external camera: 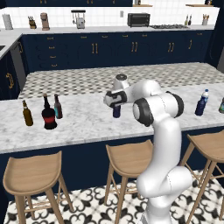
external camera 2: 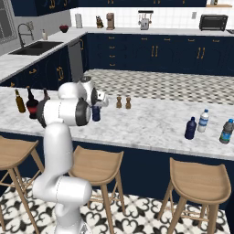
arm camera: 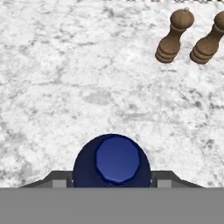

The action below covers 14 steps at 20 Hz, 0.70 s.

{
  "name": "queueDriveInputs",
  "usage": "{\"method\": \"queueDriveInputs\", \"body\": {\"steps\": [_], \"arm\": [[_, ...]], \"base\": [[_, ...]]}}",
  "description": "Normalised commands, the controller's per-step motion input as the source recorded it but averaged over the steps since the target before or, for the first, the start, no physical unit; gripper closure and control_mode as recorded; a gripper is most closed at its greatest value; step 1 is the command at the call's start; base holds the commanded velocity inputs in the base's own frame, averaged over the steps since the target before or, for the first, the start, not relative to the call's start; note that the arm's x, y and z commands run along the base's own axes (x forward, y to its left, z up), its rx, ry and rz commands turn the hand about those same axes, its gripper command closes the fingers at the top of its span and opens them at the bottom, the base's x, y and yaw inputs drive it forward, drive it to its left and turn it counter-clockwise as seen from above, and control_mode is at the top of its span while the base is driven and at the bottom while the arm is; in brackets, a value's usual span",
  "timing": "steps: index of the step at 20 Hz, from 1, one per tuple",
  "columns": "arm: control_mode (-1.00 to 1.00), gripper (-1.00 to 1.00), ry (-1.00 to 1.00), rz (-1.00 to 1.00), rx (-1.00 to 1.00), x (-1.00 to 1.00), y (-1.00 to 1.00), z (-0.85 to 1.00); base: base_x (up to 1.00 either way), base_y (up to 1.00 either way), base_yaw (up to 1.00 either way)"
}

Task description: Move the plastic bottles in the middle to the plastics group, and the glass bottles in the middle to the glass group.

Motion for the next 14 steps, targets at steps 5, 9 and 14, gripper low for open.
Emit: {"method": "queueDriveInputs", "body": {"steps": [5,9,14], "arm": [[-1.0,1.0,0.0,-0.14,0.0,-0.04,-0.84,0.53],[-1.0,1.0,0.0,-0.2,0.0,0.07,-0.99,0.44],[-1.0,1.0,0.0,-0.22,0.0,0.01,-1.0,0.04]], "base": [[0.0,0.0,0.0],[0.0,0.0,0.0],[0.0,0.0,0.0]]}}
